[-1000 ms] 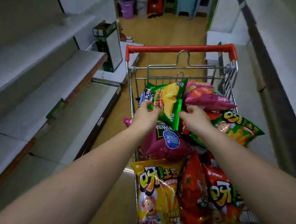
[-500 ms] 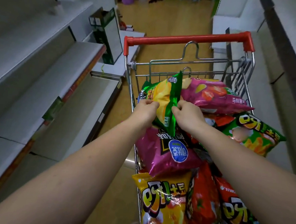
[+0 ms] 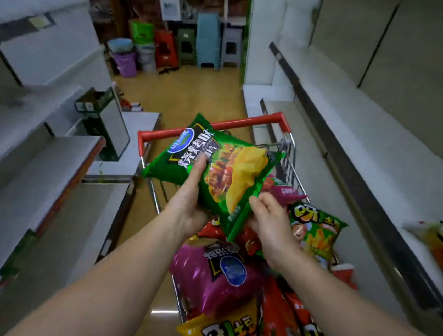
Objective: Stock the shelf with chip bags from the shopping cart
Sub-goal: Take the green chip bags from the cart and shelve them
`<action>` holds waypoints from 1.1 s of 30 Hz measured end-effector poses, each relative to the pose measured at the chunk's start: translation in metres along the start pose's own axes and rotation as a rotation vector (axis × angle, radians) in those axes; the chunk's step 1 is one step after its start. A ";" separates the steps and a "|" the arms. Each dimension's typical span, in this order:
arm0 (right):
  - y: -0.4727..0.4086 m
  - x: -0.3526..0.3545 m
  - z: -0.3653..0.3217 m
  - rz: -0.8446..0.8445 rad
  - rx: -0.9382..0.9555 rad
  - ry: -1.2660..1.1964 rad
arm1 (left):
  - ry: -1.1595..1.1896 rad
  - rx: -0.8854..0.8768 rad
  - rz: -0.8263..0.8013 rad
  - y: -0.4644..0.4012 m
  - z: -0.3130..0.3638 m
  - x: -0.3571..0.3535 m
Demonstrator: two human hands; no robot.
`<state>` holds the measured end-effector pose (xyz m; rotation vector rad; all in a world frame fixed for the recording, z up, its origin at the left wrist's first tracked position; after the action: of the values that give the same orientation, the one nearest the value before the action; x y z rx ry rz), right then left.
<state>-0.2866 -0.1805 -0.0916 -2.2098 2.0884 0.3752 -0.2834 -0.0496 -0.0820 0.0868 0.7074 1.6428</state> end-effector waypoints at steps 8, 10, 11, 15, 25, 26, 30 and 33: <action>0.016 0.076 -0.010 0.025 -0.170 0.382 | -0.491 -0.224 -0.054 -0.010 0.022 -0.054; 0.013 0.116 -0.020 0.171 -0.132 0.437 | -0.602 -0.215 -0.083 -0.015 0.023 -0.062; 0.012 0.137 -0.023 0.259 -0.118 0.435 | -0.648 -0.195 -0.095 -0.018 0.020 -0.064; 0.007 0.203 -0.023 0.501 -0.122 0.451 | -0.857 -0.136 -0.178 -0.023 -0.001 -0.076; -0.010 0.192 0.055 0.319 -0.532 0.119 | -0.983 0.020 -0.182 -0.050 -0.051 -0.078; -0.012 0.190 0.058 0.302 -0.549 0.091 | -0.984 0.024 -0.173 -0.052 -0.051 -0.078; -0.020 0.187 0.069 0.296 -0.622 -0.017 | -0.977 0.045 -0.167 -0.055 -0.055 -0.079; -0.026 0.183 0.073 0.303 -0.638 -0.067 | -0.978 0.042 -0.163 -0.054 -0.054 -0.080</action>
<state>-0.2624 -0.3404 -0.2075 -2.0831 2.5245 1.2763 -0.2432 -0.1431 -0.1257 0.7820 -0.0103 1.2165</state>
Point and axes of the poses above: each hand's wrist, its own y-axis away from the middle knuckle, its own x-axis out of the back of the hand, z = x × y, the point moved 6 cm from there along -y, towards the middle knuckle, and after that the axes turned 12 degrees about -y, right-handed, at the moved point
